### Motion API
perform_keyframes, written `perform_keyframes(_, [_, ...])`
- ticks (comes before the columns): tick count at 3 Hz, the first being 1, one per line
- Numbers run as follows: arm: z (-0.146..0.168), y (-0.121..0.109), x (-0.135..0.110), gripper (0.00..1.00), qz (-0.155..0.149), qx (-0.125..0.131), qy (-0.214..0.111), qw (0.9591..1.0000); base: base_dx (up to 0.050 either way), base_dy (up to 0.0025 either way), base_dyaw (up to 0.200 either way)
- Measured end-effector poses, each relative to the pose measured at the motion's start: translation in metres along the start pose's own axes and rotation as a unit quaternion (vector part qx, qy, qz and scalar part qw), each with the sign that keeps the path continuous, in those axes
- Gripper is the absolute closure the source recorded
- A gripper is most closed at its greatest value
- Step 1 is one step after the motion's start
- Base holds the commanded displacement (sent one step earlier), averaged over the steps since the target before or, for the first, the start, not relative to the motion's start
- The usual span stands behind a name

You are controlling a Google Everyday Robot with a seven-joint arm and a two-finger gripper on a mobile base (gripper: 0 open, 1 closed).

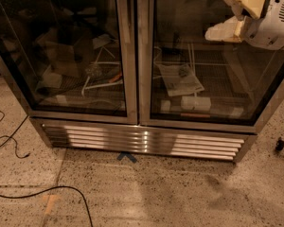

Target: Pick orange can from top drawer and place on counter

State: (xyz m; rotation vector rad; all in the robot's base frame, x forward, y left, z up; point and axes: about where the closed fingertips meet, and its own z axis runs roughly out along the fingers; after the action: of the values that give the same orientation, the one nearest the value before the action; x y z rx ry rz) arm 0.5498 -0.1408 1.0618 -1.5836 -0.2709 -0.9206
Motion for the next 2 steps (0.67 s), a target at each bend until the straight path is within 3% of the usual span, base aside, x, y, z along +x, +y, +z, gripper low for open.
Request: perform_keyframes(2, [-0.027, -0.011, -0.004, 0.0, 0.001, 0.002, 0.009, 1.0, 0.0, 0.0, 0.0])
